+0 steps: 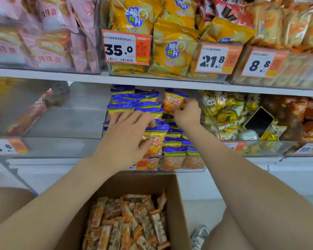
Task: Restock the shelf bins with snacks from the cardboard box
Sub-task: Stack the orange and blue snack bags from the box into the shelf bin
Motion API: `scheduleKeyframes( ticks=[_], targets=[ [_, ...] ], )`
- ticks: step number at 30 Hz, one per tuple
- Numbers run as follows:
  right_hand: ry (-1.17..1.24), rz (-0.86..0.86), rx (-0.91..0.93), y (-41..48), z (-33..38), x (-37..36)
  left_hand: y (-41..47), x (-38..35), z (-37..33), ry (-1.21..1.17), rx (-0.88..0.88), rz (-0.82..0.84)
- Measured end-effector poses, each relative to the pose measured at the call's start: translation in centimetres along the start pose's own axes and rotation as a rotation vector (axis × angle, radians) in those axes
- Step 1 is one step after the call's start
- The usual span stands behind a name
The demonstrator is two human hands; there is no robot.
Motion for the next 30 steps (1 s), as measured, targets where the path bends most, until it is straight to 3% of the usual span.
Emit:
scheduleKeyframes(
  ticks=[4,15,19,23,28,30],
  targets=[
    [-0.176,-0.125,0.097,1.8,2.2,-1.3,0.4,-0.2,0.4,-0.026,-0.010,0.054],
    [-0.431,0.046,0.073,3.2,2.3,-2.3,0.1,-0.6,1.0,-0.085,-0.023,0.026],
    [-0.475,-0.034,0.036,2.0,2.3,-0.8,-0.1,-0.4,0.8,-0.077,-0.035,-0.007],
    [-0.393,-0.047,0.080,-1.1,1.9,1.6,-0.9,0.2,0.6,-0.082,-0.052,-0.091],
    [-0.270,0.044,0.311,-9.7,1.9,6.5,-3.2,1.9,-0.9,-0.057,-0.092,-0.399],
    [-0.230,0.120,0.400,-14.0,2.0,8.5,-4.7,2.1,-2.0,-0.124,-0.106,-0.396]
  ],
)
Point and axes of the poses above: each hand's wrist, its own y-axis towards the middle knuckle, its own x-axis out of the back of the hand, z = x × y, the point moved 1 cm from there along y, towards the middle knuckle, and after that the axes turned 14 degrees about -x, right-handed, at the moved point
